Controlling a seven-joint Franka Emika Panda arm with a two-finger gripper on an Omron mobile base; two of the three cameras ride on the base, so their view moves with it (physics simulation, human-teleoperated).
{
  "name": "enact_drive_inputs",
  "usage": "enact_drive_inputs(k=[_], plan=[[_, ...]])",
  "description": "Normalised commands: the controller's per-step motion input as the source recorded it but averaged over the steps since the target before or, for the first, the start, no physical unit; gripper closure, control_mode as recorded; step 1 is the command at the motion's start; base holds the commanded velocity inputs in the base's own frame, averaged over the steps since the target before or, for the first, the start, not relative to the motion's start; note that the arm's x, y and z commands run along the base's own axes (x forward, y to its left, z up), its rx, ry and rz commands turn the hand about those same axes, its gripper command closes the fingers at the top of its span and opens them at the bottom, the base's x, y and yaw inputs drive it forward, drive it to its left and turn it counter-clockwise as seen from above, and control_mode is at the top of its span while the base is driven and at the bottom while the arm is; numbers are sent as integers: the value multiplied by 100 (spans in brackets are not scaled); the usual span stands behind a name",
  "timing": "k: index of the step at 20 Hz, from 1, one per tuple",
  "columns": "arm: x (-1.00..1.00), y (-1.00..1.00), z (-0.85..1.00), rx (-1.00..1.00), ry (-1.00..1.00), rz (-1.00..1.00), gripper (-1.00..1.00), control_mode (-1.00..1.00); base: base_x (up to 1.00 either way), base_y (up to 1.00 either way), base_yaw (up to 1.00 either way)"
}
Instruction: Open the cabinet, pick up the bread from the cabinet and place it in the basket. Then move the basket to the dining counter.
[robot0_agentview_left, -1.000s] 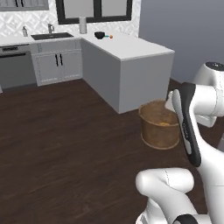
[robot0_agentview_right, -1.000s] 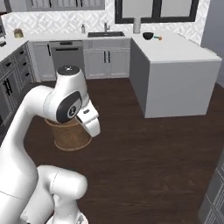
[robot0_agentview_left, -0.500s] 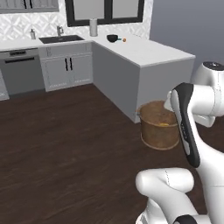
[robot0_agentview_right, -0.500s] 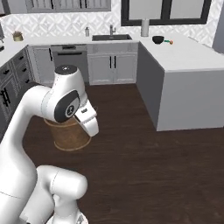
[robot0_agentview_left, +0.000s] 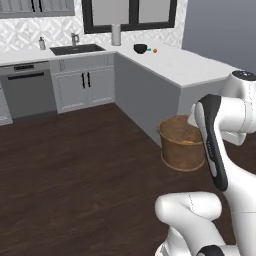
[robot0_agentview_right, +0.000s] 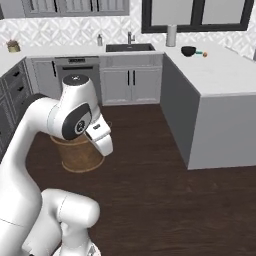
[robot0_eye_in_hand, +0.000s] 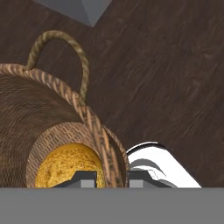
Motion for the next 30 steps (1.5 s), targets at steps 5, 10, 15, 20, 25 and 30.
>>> enact_drive_inputs(k=[5, 10, 15, 20, 25, 30], plan=[[0, 0, 0, 0, 0, 0, 100, 100, 81, -22, 11], [0, 0, 0, 0, 0, 0, 100, 100, 54, -56, 21], [0, 0, 0, 0, 0, 0, 100, 100, 59, -98, 19], [0, 0, 0, 0, 0, 0, 100, 100, 48, -100, 17], [0, 0, 0, 0, 0, 0, 100, 100, 48, -100, 16], [0, 0, 0, 0, 0, 0, 100, 100, 56, -100, 15]])
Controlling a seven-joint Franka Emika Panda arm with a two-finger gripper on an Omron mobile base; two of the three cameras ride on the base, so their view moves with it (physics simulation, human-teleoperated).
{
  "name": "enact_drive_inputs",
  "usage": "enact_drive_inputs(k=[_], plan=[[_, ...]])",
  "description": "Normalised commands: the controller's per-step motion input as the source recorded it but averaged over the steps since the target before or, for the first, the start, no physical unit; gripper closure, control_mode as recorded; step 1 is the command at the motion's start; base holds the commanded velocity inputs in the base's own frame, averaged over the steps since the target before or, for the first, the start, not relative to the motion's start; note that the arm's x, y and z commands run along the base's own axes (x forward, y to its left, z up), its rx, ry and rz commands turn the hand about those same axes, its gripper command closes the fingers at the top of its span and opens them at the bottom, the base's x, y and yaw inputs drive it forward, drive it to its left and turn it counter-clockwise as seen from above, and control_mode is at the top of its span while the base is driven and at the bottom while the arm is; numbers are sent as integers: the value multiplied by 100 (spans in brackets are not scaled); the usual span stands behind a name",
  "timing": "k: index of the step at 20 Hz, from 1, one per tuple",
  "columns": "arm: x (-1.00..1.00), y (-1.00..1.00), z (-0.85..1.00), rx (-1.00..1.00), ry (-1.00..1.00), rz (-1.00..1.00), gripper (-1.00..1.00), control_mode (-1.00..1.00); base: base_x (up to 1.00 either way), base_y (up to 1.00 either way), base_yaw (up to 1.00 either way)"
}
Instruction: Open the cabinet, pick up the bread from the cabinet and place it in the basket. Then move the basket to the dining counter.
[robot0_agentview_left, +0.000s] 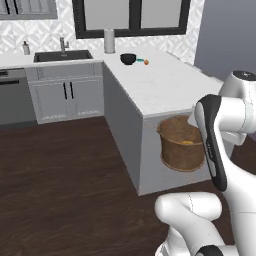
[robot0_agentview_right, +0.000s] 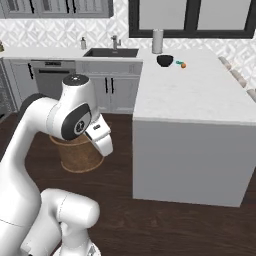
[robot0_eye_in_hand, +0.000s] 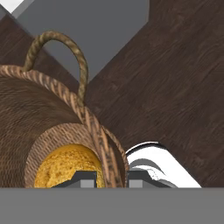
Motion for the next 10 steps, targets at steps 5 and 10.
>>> enact_drive_inputs(k=[5, 10], plan=[[0, 0, 0, 0, 0, 0, 100, 100, 55, -100, 15], [0, 0, 0, 0, 0, 0, 100, 100, 47, -100, 22]])
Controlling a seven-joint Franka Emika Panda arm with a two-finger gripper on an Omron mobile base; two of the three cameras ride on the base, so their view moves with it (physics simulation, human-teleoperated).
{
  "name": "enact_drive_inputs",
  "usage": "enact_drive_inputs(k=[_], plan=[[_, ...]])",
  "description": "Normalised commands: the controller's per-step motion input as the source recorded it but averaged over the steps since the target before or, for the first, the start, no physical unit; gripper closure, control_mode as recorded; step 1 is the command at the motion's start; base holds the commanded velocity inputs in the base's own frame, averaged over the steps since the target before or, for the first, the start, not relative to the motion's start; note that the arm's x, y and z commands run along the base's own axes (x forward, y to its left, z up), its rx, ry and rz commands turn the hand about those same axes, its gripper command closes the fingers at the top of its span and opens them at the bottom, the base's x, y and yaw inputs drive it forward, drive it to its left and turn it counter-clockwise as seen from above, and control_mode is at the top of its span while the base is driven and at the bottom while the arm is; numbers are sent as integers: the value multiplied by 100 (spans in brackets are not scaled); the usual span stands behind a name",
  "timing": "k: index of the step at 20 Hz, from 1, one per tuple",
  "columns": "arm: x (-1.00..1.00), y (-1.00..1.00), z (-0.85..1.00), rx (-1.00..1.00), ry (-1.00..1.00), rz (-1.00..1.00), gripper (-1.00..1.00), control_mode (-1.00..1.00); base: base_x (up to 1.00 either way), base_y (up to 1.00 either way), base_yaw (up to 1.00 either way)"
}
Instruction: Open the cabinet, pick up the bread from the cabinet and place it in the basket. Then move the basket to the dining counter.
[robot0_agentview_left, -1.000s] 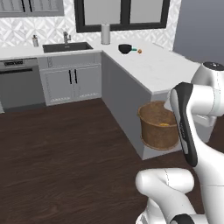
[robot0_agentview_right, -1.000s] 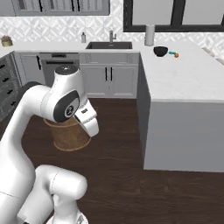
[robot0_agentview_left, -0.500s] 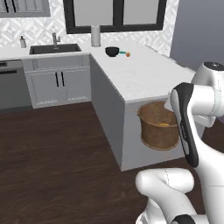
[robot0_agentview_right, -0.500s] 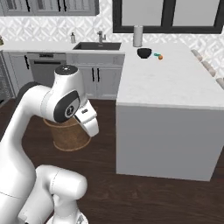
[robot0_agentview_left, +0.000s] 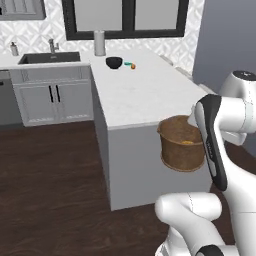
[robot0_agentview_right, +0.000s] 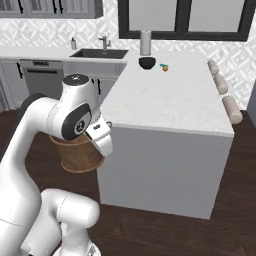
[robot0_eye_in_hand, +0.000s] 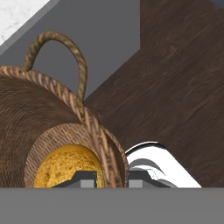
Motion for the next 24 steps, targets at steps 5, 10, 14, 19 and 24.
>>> enact_drive_inputs(k=[5, 10, 14, 19, 24], plan=[[0, 0, 0, 0, 0, 0, 100, 100, 54, -100, 24], [0, 0, 0, 0, 0, 0, 100, 100, 60, -81, 19], [0, 0, 0, 0, 0, 0, 100, 100, 50, -58, 3], [0, 0, 0, 0, 0, 0, 100, 100, 56, -42, 0], [0, 0, 0, 0, 0, 0, 100, 100, 39, -85, 9]])
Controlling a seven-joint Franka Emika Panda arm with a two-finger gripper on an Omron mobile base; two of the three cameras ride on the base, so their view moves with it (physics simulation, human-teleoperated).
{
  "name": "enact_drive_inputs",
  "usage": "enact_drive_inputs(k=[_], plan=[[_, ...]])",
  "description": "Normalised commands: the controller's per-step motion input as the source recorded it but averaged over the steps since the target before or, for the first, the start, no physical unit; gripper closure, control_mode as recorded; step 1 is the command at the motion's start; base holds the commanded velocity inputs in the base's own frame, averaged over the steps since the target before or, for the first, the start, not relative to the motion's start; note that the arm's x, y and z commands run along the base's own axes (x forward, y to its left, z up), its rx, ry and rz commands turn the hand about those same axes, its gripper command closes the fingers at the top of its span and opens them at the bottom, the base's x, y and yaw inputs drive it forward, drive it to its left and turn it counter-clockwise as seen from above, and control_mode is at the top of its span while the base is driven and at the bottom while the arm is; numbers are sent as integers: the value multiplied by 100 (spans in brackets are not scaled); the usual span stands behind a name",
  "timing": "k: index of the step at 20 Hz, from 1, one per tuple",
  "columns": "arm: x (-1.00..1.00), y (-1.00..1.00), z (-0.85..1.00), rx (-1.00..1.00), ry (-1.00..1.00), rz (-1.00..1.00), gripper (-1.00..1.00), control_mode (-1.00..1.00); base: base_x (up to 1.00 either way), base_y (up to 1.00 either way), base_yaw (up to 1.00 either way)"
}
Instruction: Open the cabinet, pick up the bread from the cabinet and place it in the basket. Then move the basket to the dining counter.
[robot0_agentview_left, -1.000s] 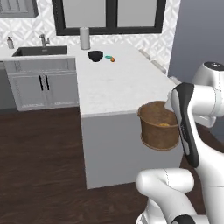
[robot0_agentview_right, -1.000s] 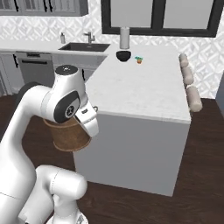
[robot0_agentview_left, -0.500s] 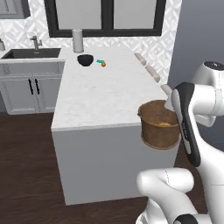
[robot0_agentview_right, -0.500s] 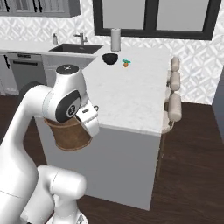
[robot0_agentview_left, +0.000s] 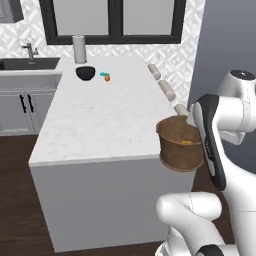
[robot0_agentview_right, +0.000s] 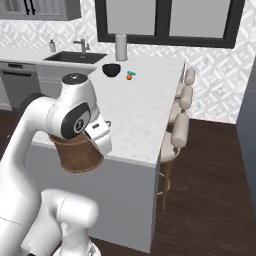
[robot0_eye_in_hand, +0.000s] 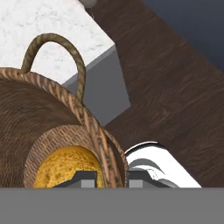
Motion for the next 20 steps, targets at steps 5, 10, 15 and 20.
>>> enact_drive_inputs(k=[5, 10, 15, 20], plan=[[0, 0, 0, 0, 0, 0, 100, 100, 31, -94, 14], [0, 0, 0, 0, 0, 0, 100, 100, 44, -85, 21], [0, 0, 0, 0, 0, 0, 100, 100, 56, -64, 42], [0, 0, 0, 0, 0, 0, 100, 100, 42, -75, 47]])
